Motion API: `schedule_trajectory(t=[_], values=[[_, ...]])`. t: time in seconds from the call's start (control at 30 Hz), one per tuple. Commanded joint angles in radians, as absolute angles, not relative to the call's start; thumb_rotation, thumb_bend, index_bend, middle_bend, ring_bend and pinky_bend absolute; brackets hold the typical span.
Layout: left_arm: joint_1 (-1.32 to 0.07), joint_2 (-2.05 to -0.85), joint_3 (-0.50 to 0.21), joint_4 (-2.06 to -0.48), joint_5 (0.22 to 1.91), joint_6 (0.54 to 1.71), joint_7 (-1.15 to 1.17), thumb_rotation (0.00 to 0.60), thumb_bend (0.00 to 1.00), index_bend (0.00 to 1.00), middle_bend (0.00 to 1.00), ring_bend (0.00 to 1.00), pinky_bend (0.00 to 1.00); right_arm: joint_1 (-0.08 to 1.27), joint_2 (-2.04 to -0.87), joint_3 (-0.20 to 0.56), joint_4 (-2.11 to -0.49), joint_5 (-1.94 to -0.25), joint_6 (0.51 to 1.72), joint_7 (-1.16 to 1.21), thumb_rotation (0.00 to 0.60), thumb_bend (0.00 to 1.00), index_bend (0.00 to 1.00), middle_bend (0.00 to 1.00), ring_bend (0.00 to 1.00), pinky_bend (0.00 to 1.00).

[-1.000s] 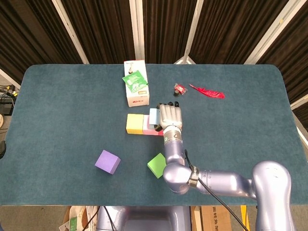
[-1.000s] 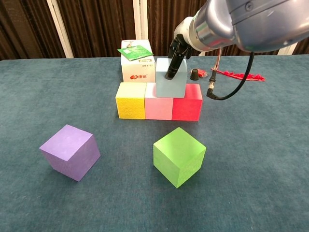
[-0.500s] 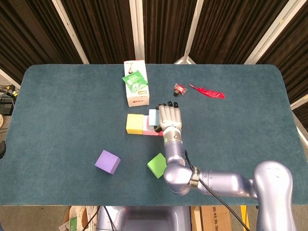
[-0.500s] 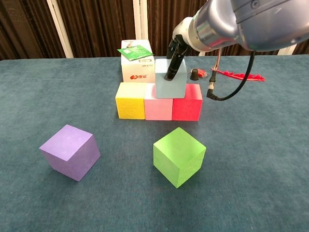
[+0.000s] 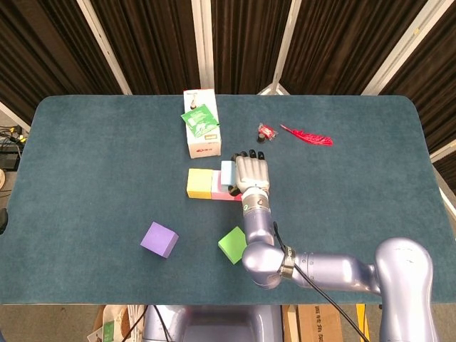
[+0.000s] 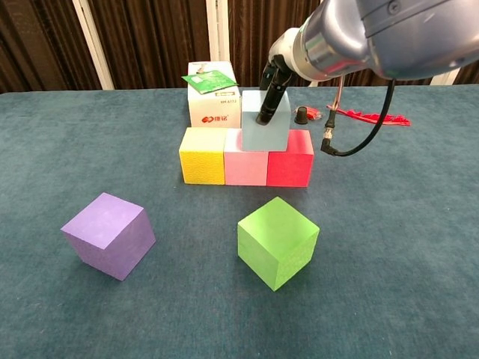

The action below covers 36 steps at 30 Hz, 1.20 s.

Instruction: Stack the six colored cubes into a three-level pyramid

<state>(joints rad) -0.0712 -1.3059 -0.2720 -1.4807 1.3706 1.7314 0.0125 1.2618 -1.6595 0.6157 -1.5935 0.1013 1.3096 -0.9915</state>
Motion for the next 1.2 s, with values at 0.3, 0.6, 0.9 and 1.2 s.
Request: schedule_trajectory(t=[0.3, 0.6, 0.9, 1.2], values=[[-0.071, -1.308, -0.271, -1.481, 1.371, 1.733, 0.017, 0.6, 0.41, 0.21, 0.07, 0.0, 0.0, 1.258, -1.646, 0.615, -1.608, 0.115, 1.3, -0.997, 0.6, 0.34, 0.21, 0.17, 0.03, 0.0], [-0.071, -1.308, -0.273, -1.48, 1.37, 1.733, 0.018, 0.6, 0.41, 0.21, 0.07, 0.0, 0.0, 1.262, -1.64, 0.612, -1.615, 0.129, 1.295, -1.006, 0.6, 0.34, 0.17, 0.14, 0.01, 0.0], [-0.072, -1.308, -0.274, -1.479, 1.368, 1.731, 0.019, 0.6, 0.41, 0.21, 0.07, 0.0, 0.0, 1.253, -1.614, 0.632, -1.646, 0.151, 1.268, -0.995, 0.6, 0.31, 0.01, 0.07, 0.0, 0.0], [-0.077, -1.297, -0.268, -1.476, 1.373, 1.709, -0.006, 0.6, 0.41, 0.2, 0.06, 0.0, 0.0, 1.002, -1.321, 0.595, -2.076, -0.171, 1.378, -0.817, 0.6, 0.26, 0.0, 0.05, 0.0, 0.0]])
